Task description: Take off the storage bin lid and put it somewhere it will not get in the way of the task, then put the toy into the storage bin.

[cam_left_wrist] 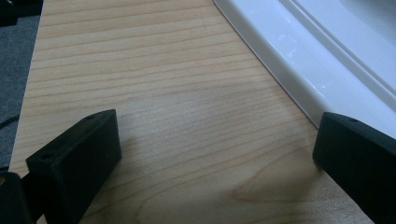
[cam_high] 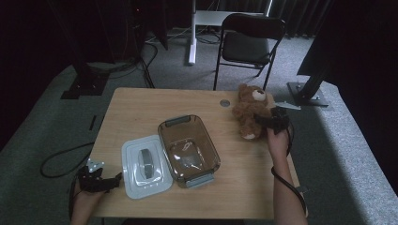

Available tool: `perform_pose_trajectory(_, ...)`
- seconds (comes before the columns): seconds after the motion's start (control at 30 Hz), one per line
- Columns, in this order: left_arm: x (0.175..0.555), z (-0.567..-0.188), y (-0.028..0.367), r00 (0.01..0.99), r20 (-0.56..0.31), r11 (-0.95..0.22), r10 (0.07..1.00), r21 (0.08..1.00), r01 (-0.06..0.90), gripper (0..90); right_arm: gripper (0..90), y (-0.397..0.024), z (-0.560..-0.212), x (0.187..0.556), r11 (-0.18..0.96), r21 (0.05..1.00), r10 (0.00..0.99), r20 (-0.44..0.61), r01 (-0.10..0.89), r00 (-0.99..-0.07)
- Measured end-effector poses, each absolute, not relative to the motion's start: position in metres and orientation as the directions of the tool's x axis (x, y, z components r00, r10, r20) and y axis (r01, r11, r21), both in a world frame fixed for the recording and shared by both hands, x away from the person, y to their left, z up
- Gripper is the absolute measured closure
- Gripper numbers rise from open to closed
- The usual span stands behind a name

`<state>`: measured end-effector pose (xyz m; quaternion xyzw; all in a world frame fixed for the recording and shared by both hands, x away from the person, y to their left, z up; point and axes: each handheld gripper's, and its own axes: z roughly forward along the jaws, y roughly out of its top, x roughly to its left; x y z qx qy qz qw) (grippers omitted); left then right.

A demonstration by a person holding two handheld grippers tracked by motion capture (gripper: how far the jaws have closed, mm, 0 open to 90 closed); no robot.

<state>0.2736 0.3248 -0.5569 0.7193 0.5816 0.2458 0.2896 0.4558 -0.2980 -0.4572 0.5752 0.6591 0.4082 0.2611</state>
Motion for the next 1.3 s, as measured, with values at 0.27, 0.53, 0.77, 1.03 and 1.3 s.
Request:
perform_pose_trajectory(0.27,0.273,-0.557,0.325,0.205,0.016,-0.157,0.979,0.703,0.694,1.6,12.3,-0.303,-0.465,0.484,-0.013,0.797,0.984,0.118,0.603,-0.135)
perform_pose_trajectory(0.53,0.273,-0.557,0.325,0.205,0.016,-0.156,0.979,0.703,0.694,1.6,10.7,-0.304,-0.481,0.505,-0.058,0.722,0.981,0.169,0.69,-0.094)
perform_pose_trajectory(0.77,0.273,-0.557,0.325,0.21,0.017,-0.161,0.978,0.703,0.693,1.6,10.6,-0.301,-0.492,0.511,-0.061,0.676,0.958,0.246,0.735,-0.147)
perform_pose_trajectory(1.03,0.273,-0.557,0.325,0.22,0.02,-0.171,0.975,0.701,0.692,1.6,10.2,-0.297,-0.498,0.512,-0.037,0.66,0.953,0.249,0.75,-0.173)
perform_pose_trajectory(1.3,0.273,-0.557,0.325,0.221,0.02,-0.171,0.975,0.701,0.692,1.6,17.5,-0.296,-0.498,0.511,-0.015,0.652,0.96,0.22,0.758,-0.17)
